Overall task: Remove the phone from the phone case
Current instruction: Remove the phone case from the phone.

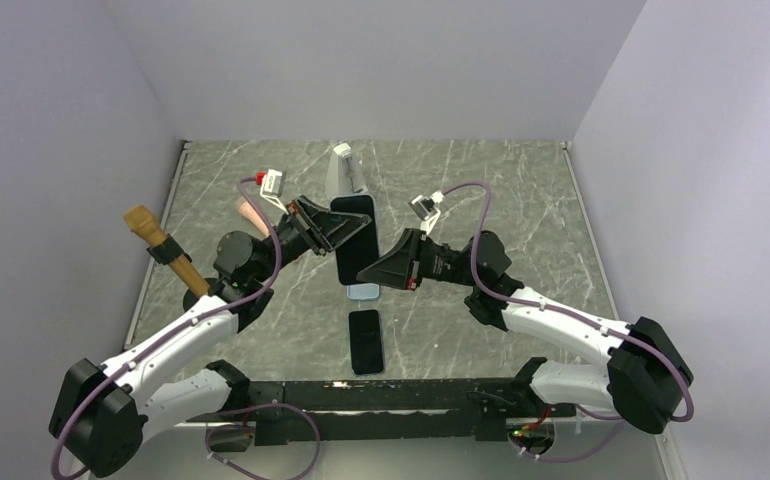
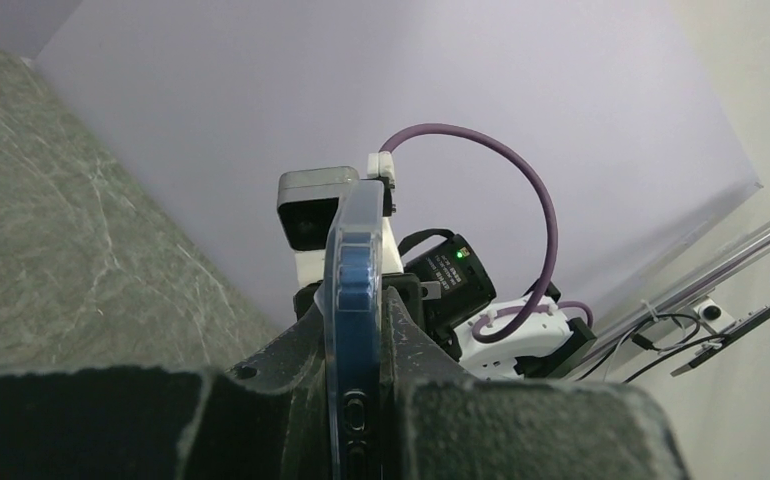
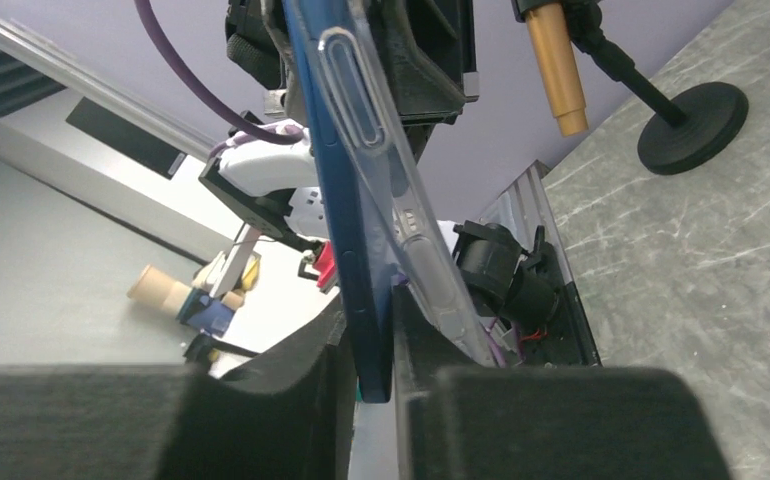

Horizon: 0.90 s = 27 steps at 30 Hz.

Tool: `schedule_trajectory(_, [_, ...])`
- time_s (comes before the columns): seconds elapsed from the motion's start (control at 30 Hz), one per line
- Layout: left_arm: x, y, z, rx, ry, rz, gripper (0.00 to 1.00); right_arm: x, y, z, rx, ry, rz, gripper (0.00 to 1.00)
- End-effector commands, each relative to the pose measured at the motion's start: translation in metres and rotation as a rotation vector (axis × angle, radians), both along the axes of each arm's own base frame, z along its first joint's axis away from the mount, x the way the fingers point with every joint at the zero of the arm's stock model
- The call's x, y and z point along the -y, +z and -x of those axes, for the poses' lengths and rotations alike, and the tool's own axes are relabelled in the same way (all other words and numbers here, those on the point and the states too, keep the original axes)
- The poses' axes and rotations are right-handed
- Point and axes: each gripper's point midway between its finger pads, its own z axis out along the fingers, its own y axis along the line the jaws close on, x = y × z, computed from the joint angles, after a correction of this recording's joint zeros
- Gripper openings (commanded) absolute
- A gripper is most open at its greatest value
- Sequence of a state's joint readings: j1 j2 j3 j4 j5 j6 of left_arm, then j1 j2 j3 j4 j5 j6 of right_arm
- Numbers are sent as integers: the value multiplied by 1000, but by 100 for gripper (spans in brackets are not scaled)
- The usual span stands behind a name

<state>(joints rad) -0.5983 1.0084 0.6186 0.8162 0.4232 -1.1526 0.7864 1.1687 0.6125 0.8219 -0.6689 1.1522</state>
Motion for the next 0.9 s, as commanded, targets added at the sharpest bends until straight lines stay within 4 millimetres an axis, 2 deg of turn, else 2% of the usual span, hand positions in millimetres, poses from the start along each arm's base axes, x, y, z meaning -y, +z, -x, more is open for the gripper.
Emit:
schedule_trajectory(0.0, [4, 24, 43, 90, -123, 26, 0, 1, 26, -9, 61, -46, -60, 13])
schedule_trajectory(0.03, [3, 20, 42, 85, -111, 2, 2, 2, 24, -10, 57, -54, -50, 7])
schedule_trajectory(0.07, [3, 17, 41, 76, -100, -22, 10, 4, 23, -10, 56, -63, -41, 0])
schedule_trajectory(0.2, [-3, 13, 40, 90, -84, -60, 44, 14, 25, -5, 43, -57, -52, 0])
schedule_trajectory(0.27, [-6, 14, 40, 103, -92, -60, 57, 20, 29, -1, 40, -44, -79, 0])
schedule_trajectory(0.33, [-9, 13, 41, 118, -101, -67, 79, 27, 32, 1, 39, -34, -101, 0])
schedule_trajectory(0.43, [-14, 7, 43, 145, -101, -108, 98, 35, 36, 4, 39, -23, -125, 0])
schedule_trajectory(0.7, [-28, -18, 45, 198, -27, -277, 99, 50, 40, 5, 57, -42, -153, 0])
schedule_trajectory(0.77, [-30, -19, 48, 222, -21, -308, 93, 52, 41, 5, 57, -39, -165, 0])
schedule_trajectory(0.83, [-31, -22, 49, 231, -22, -348, 77, 55, 44, 7, 61, -31, -183, 0])
schedule_trajectory(0.87, [-31, -23, 49, 233, -24, -362, 74, 55, 45, 9, 62, -25, -191, 0])
